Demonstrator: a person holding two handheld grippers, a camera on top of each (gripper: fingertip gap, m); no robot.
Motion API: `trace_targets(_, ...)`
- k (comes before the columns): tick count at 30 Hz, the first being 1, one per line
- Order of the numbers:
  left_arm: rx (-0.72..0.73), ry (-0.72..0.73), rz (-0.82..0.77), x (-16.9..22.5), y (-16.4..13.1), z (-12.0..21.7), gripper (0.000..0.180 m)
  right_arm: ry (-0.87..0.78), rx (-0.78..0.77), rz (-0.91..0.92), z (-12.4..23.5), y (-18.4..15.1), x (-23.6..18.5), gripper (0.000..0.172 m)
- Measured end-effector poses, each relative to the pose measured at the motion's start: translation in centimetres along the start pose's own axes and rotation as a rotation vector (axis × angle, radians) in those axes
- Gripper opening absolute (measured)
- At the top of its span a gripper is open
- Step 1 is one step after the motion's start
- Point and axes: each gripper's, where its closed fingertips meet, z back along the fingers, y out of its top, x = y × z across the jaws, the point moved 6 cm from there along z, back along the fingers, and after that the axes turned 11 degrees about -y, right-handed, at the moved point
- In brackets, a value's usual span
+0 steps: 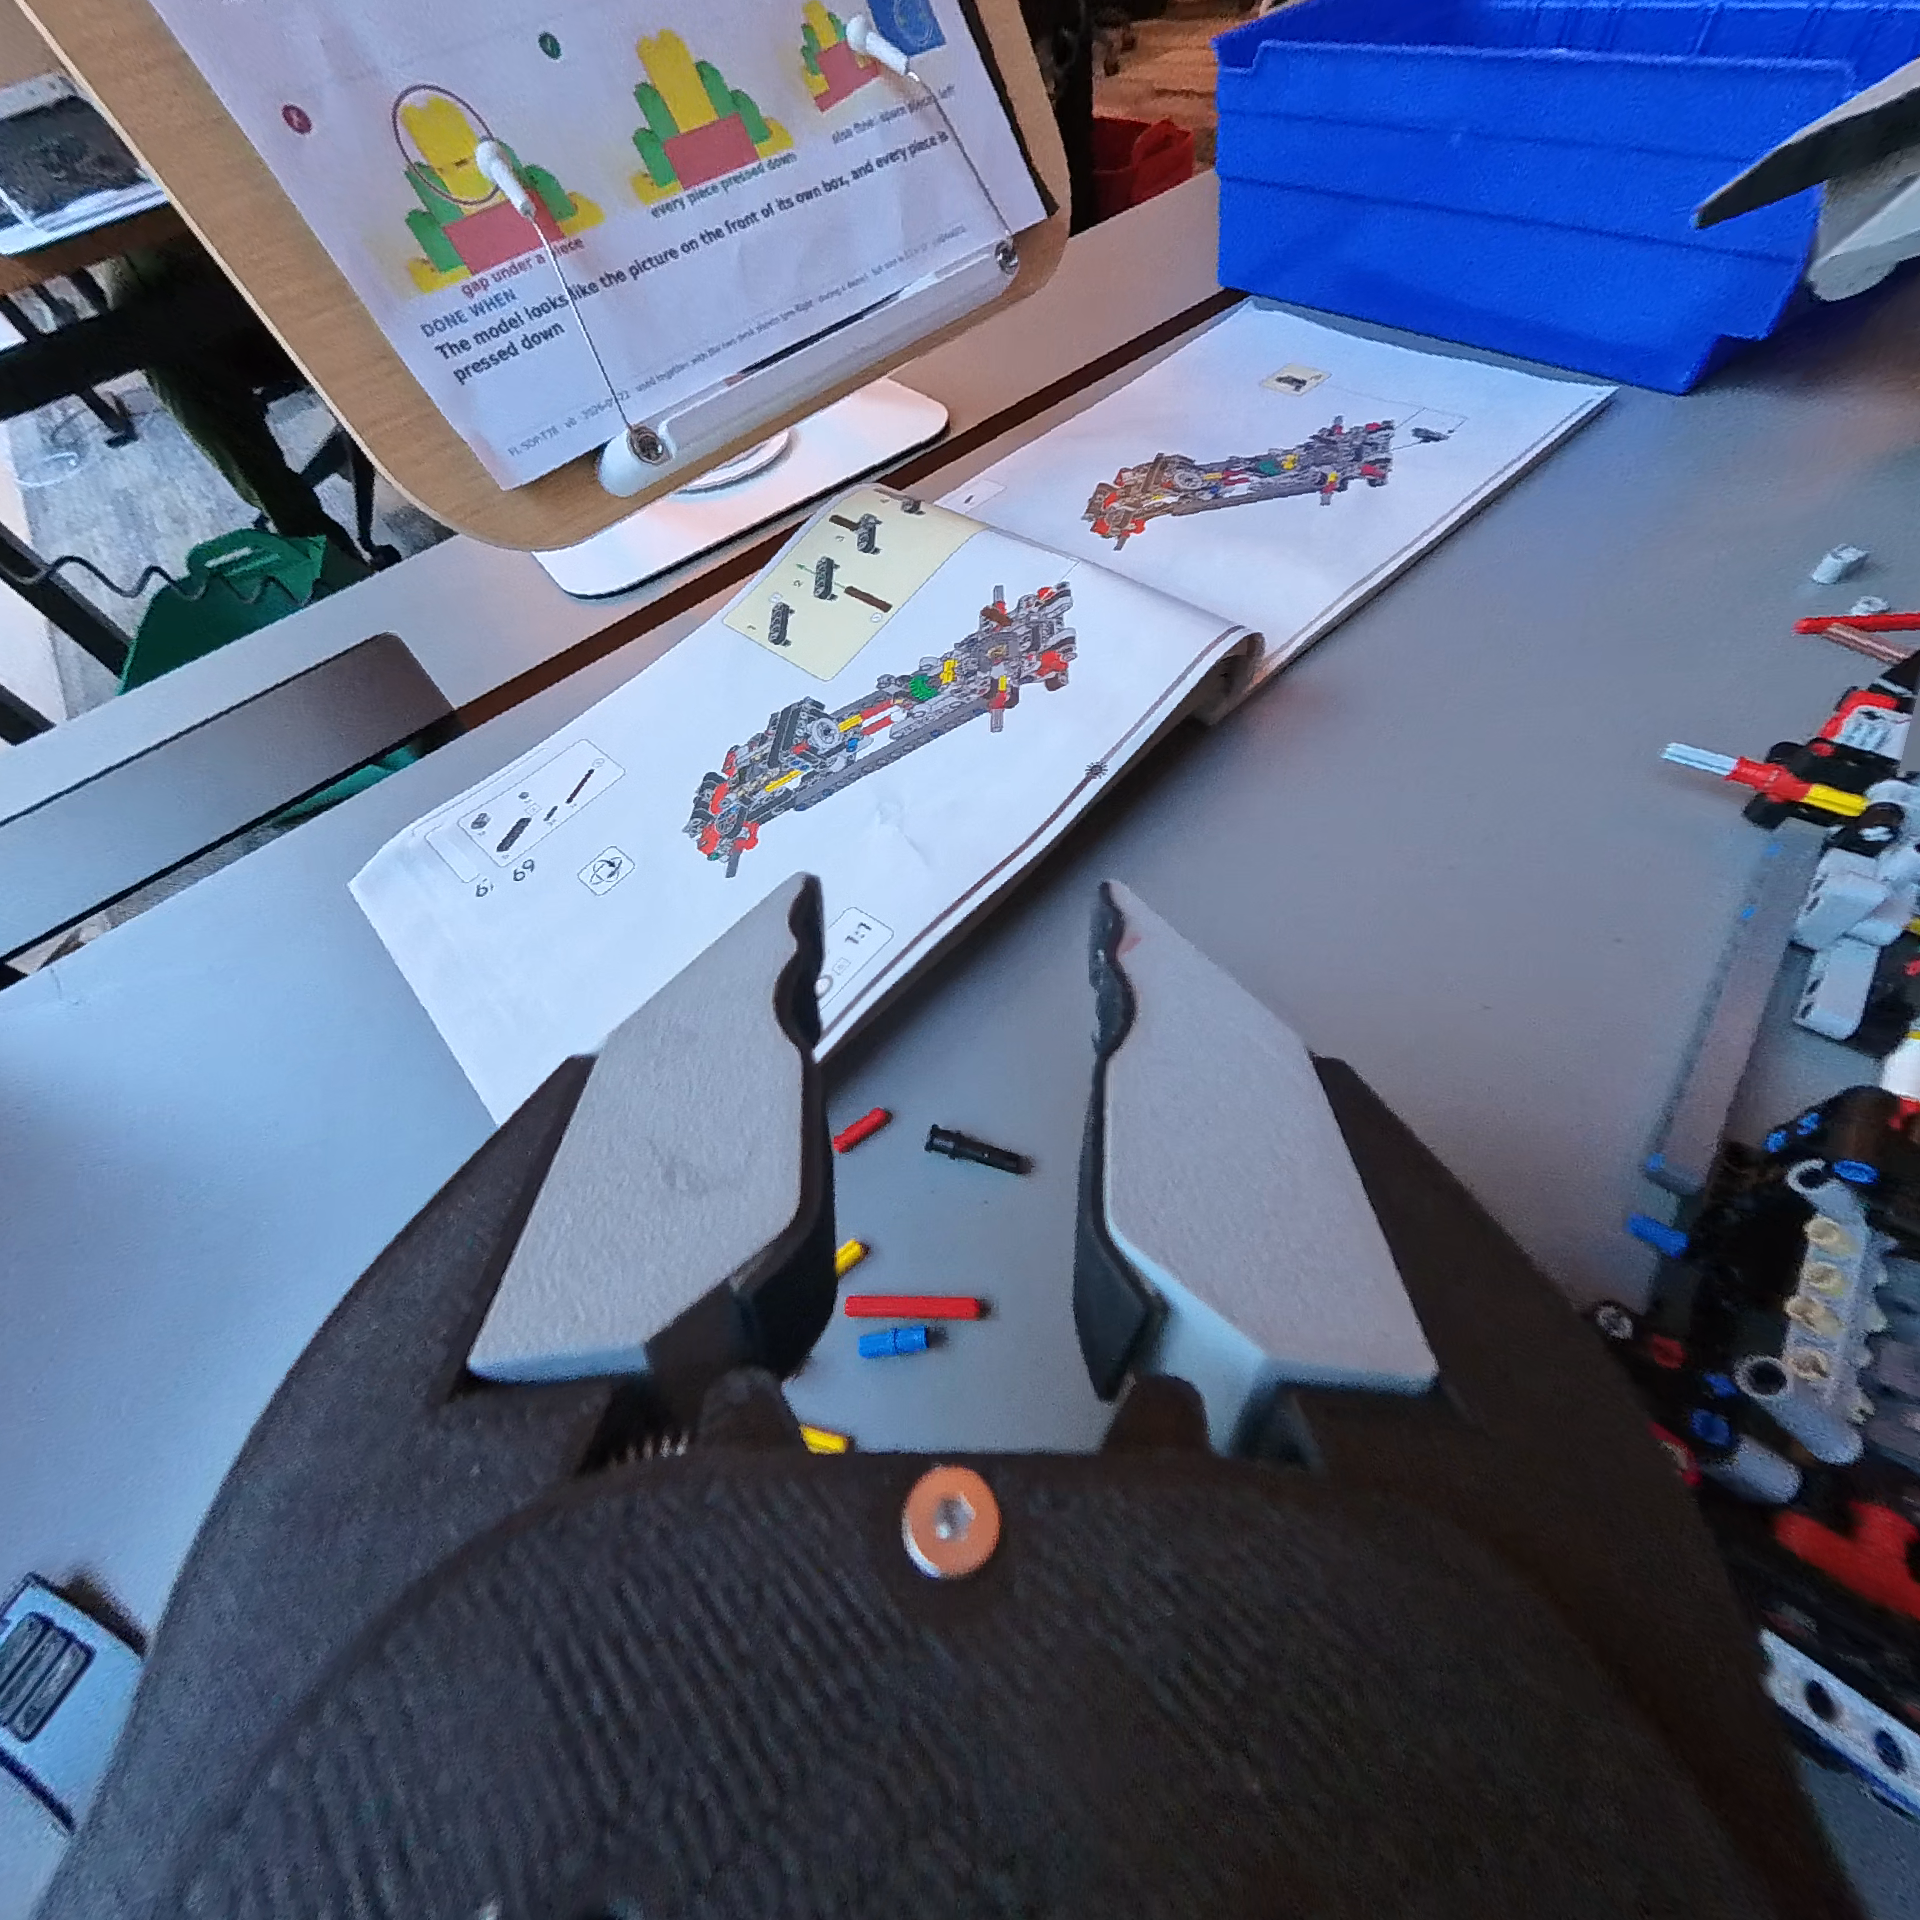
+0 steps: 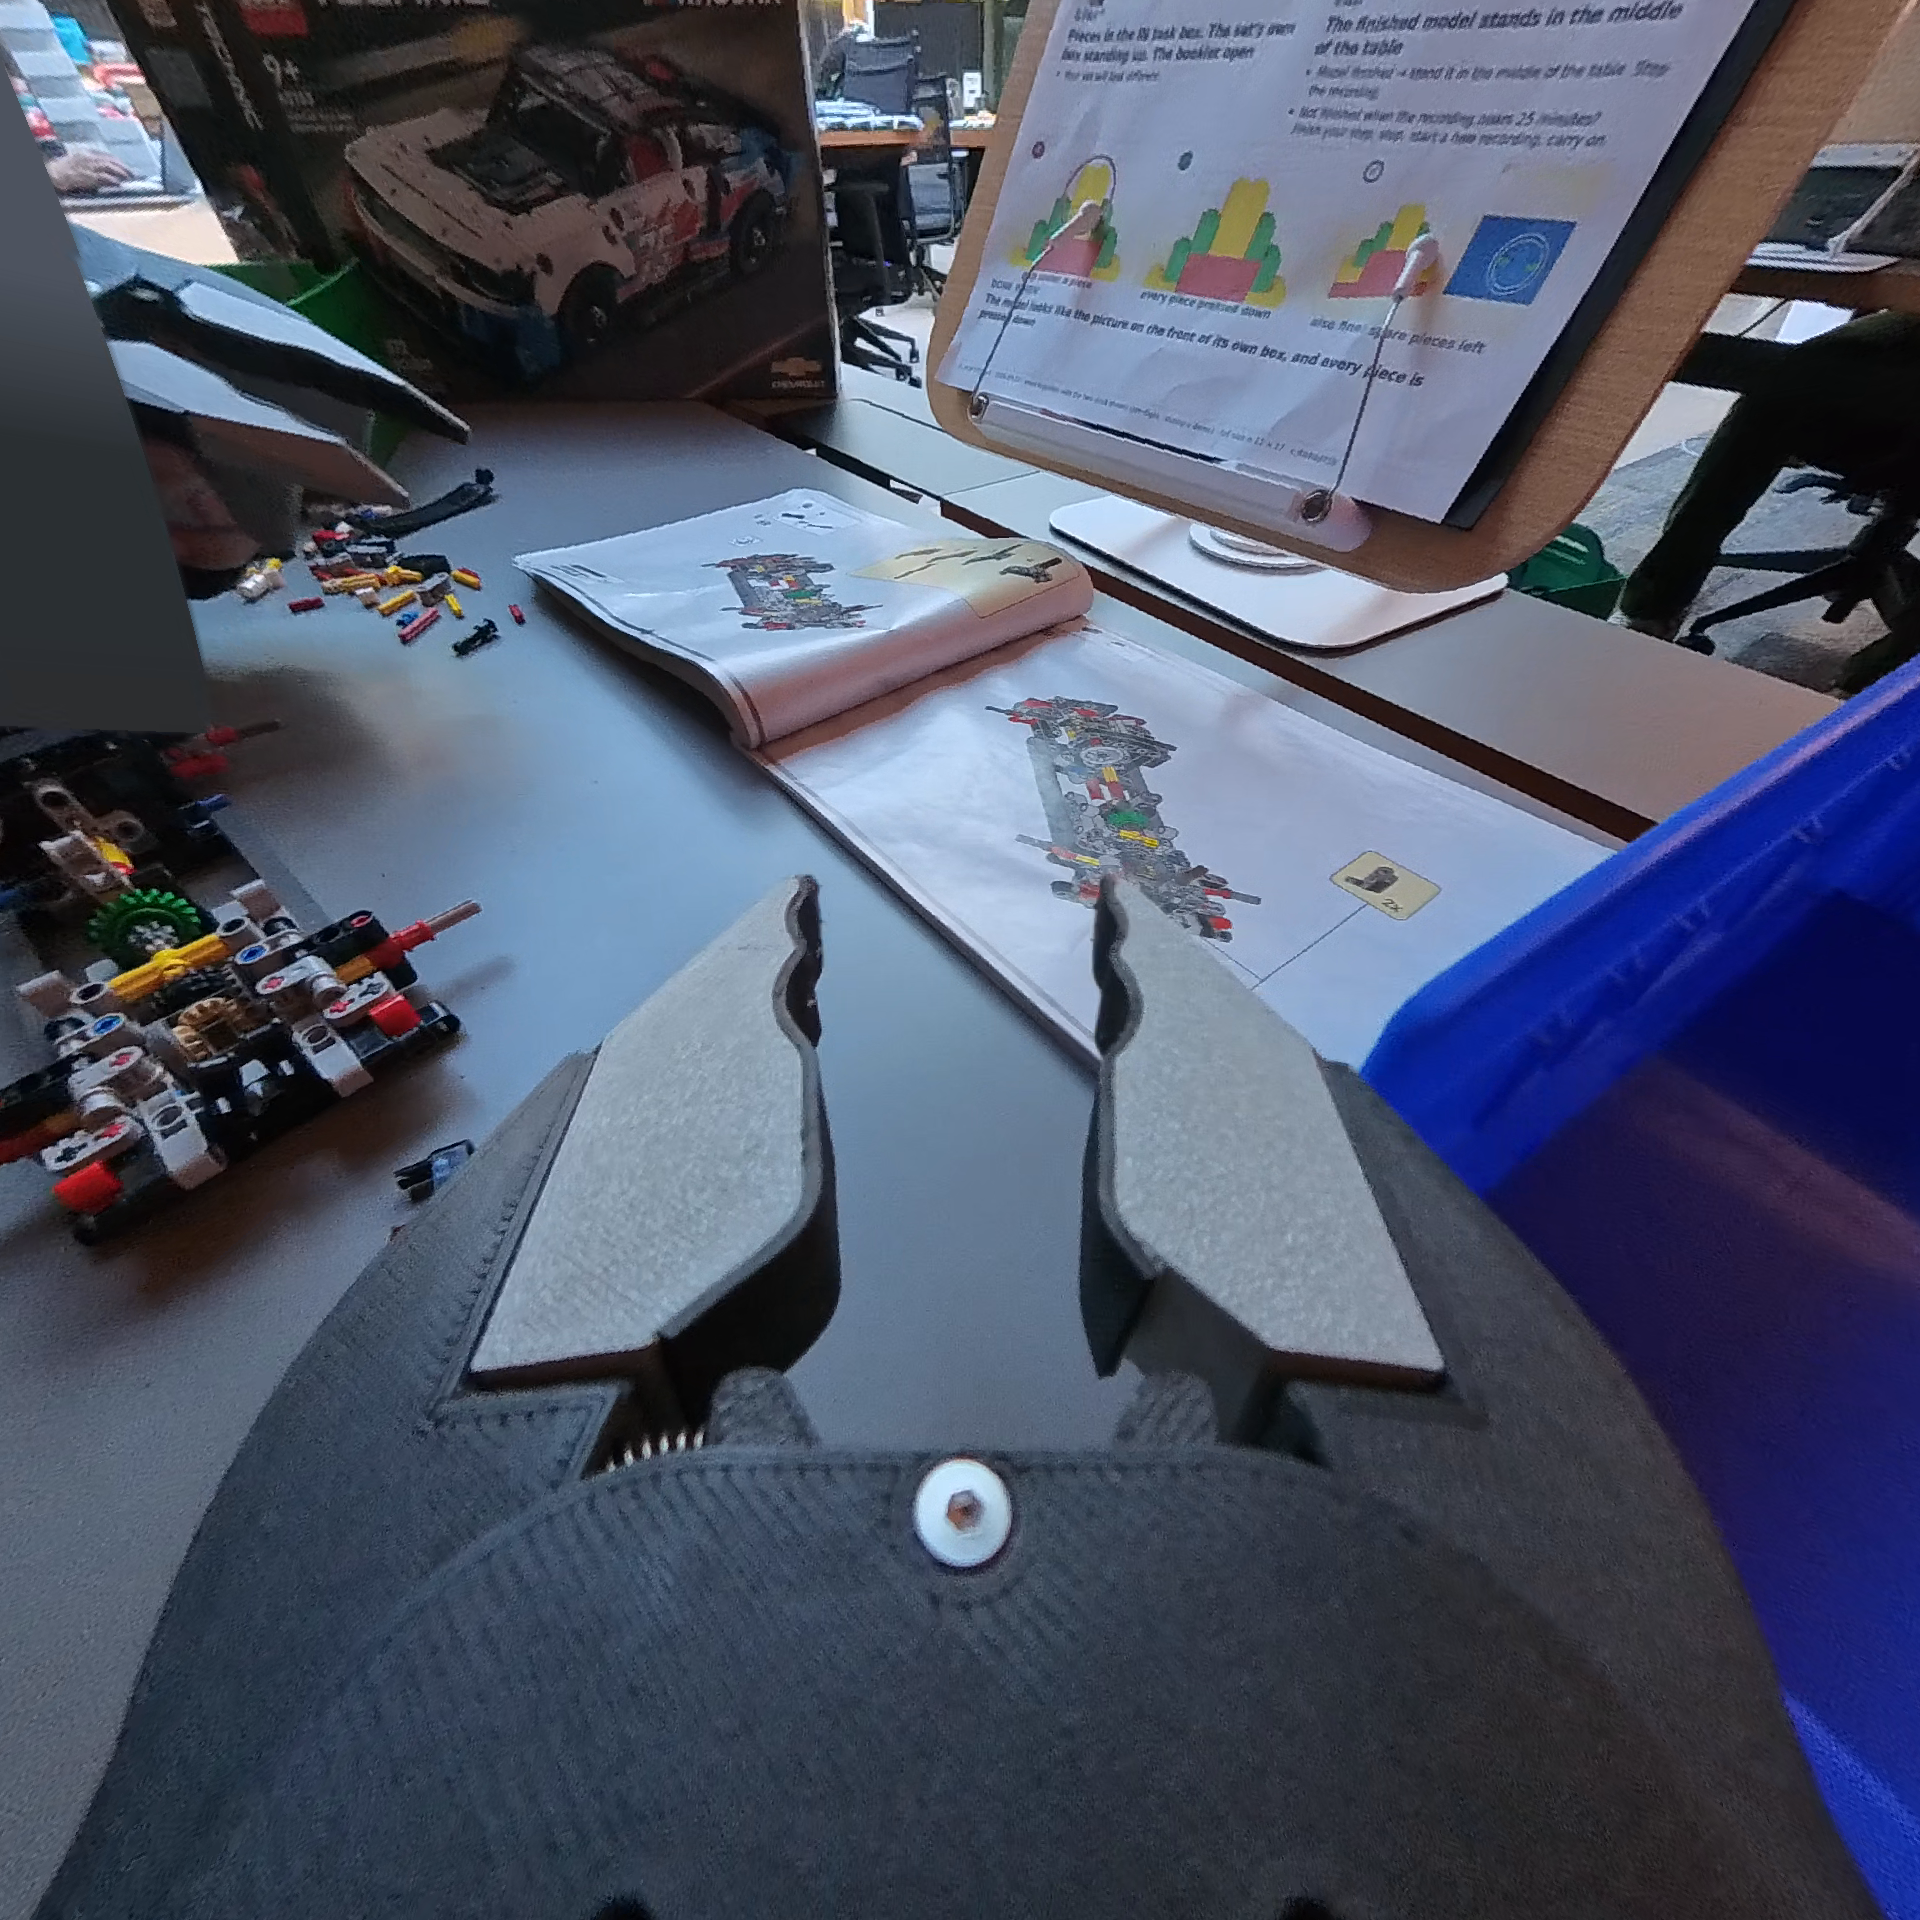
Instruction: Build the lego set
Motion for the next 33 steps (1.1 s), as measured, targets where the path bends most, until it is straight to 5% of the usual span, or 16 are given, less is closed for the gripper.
trace_targets(33, -0.009, 0.109, 0.128, -2.1, -0.4, 1.4, 0.046, 0.023, 0.002, -0.044, 0.4, -0.2, 0.4, 0.047)
